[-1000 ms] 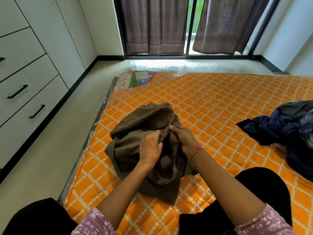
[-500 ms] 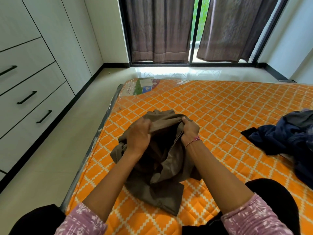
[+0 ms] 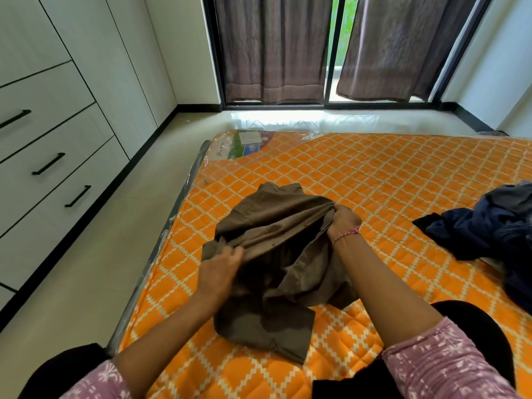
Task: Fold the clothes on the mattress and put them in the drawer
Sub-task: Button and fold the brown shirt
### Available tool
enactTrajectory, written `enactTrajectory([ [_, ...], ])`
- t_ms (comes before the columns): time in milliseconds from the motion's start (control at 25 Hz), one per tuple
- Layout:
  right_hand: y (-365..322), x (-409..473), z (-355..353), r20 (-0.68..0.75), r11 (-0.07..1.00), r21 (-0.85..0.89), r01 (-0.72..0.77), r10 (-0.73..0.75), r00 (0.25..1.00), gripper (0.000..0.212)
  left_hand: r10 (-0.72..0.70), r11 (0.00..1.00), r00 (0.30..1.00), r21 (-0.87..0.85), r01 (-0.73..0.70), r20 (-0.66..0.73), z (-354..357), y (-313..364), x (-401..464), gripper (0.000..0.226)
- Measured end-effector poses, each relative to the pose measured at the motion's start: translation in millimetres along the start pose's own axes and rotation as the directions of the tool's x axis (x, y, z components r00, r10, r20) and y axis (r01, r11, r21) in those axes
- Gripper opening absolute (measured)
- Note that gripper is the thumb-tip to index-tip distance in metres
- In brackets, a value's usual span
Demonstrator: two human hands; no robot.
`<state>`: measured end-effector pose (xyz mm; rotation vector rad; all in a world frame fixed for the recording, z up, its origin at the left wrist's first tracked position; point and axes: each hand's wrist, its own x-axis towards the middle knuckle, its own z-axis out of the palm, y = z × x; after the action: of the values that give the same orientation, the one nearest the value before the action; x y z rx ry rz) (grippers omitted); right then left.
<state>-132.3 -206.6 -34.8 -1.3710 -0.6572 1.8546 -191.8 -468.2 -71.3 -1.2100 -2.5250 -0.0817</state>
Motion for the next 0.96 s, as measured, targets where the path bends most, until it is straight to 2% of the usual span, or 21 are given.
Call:
enactTrajectory([
  [40,0,4,-2,-0.012,0.999,-0.031,0.019,-0.019,1.0,0.017,-0.106,0.994,0.994,-0.009,0.106,0.022,0,-16,-1,0.038],
  [120,6,5,-1,-0.02,0.993,-0.105,0.045,-0.048,0.999,0.03,-0.277,0.961,0.952,-0.042,0.274,-0.128,-13,-43,8,0.024],
  [160,9,6,0,-0.023,0.992,-0.118,0.043,-0.046,0.999,0.033,-0.309,0.951,0.923,-0.09,0.296,-0.23,-22,-49,16,0.019],
  [200,12,8,-1,-0.021,0.99,-0.136,0.036,-0.039,0.999,0.034,-0.323,0.941,0.909,-0.187,0.28,-0.265,-31,-52,24,0.016],
  [240,13,11,-2,-0.022,0.988,-0.149,0.035,-0.039,0.999,0.034,-0.326,0.907,0.913,-0.355,0.228,-0.246,-35,-49,32,0.015],
  [320,12,17,-6,-0.03,0.983,-0.182,0.031,-0.037,0.999,0.027,-0.366,0.688,0.925,-0.699,0.194,-0.104,-35,-42,42,0.021],
  [360,11,21,-7,-0.033,0.982,-0.186,0.037,-0.044,0.999,0.021,-0.432,0.542,0.902,-0.803,0.249,-0.013,-34,-40,46,0.024],
  [440,10,24,-9,-0.02,0.979,-0.194,0.062,-0.067,0.998,0.018,-0.614,0.205,0.765,-0.897,0.391,0.194,-29,-43,54,0.028],
  [480,10,22,-8,-0.001,0.976,-0.204,0.078,-0.08,0.997,0.023,-0.677,0.152,0.698,-0.883,0.443,0.233,-32,-47,57,0.027],
  [520,9,20,-6,0.019,0.972,-0.215,0.093,-0.091,0.996,0.028,-0.713,0.283,0.684,-0.831,0.479,0.151,-36,-50,58,0.023],
  [560,9,17,-4,0.031,0.968,-0.224,0.109,-0.105,0.994,0.03,-0.645,0.551,0.764,-0.704,0.447,-0.02,-37,-52,54,0.02],
  [600,8,14,-3,0.04,0.965,-0.233,0.118,-0.111,0.993,0.031,-0.387,0.846,0.905,-0.458,0.272,-0.178,-42,-49,48,0.017],
  [640,7,13,-3,0.059,0.964,-0.236,0.125,-0.114,0.992,0.03,0.012,0.986,0.991,-0.161,-0.034,-0.136,-29,-44,36,0.013],
  [680,6,10,-3,0.092,0.963,-0.235,0.131,-0.112,0.989,0.029,0.344,0.935,0.925,0.032,-0.353,0.16,-22,-34,23,0.015],
  [720,5,9,-4,0.13,0.962,-0.234,0.142,-0.113,0.985,0.026,0.429,0.844,0.69,0.014,-0.537,0.582,-16,-21,4,0.031],
  [760,4,7,-4,0.176,0.958,-0.243,0.153,-0.112,0.978,0.024,0.349,0.804,0.343,-0.091,-0.588,0.872,-12,-10,-12,0.056],
  [800,2,5,-6,0.223,0.954,-0.25,0.168,-0.112,0.968,0.022,0.298,0.846,0.152,-0.188,-0.499,0.942,-8,-1,-19,0.07],
  [840,0,1,-7,0.27,0.95,-0.256,0.179,-0.107,0.957,0.02,0.289,0.906,0.097,-0.24,-0.348,0.952,-17,11,-11,0.064],
  [880,-2,-4,-9,0.316,0.945,-0.267,0.191,-0.101,0.943,0.018,0.345,0.933,0.204,-0.311,-0.182,0.916,-23,21,3,0.047],
  [920,-5,-11,-11,0.36,0.936,-0.287,0.204,-0.092,0.928,0.017,0.368,0.914,0.48,-0.404,-0.031,0.796,-28,31,24,0.032],
  [960,-7,-18,-13,0.408,0.927,-0.301,0.224,-0.087,0.909,0.017,0.283,0.863,0.792,-0.504,0.036,0.541,-32,42,45,0.024],
])
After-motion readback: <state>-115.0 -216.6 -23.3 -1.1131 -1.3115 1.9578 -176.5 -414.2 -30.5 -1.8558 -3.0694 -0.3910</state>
